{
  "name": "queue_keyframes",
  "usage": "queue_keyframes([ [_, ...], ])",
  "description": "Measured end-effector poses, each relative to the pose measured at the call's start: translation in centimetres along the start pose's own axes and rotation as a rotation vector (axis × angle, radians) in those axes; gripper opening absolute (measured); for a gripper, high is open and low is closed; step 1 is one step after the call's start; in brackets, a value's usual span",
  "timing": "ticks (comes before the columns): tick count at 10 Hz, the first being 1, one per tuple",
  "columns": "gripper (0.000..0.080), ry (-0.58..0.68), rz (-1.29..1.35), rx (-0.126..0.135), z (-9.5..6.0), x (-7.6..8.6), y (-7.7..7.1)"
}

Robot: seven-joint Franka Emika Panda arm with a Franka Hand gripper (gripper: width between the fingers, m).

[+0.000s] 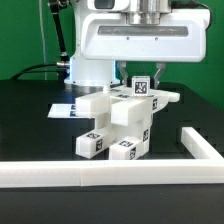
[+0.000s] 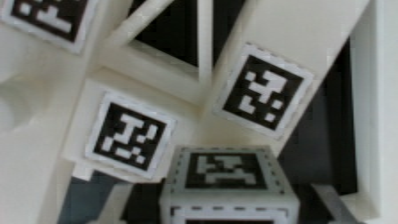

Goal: Assemble chair

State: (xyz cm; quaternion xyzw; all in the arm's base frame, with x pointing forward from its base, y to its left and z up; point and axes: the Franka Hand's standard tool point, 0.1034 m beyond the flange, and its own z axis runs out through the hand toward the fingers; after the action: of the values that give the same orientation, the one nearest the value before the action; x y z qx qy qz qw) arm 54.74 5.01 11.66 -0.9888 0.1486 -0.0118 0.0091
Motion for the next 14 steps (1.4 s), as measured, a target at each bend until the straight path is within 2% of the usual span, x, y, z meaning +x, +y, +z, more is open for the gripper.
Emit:
queue_keyframes([
  [5,0.0287,-0.001,0.293,0.002,0.01,-0.04,-0.09],
  [11,0.0287,-0.014,0.786,0.013,0.05,-0.08,-0.26],
  [12,0.036,-0.014,0.793,0.013,0.06,-0.1,-0.3],
  [13,0.036,-0.015,0.788,0.013,0.08,-0.12,-0.29],
  [14,0.0545,-0.015,0.786,0.013,0.08,-0.12,-0.29],
])
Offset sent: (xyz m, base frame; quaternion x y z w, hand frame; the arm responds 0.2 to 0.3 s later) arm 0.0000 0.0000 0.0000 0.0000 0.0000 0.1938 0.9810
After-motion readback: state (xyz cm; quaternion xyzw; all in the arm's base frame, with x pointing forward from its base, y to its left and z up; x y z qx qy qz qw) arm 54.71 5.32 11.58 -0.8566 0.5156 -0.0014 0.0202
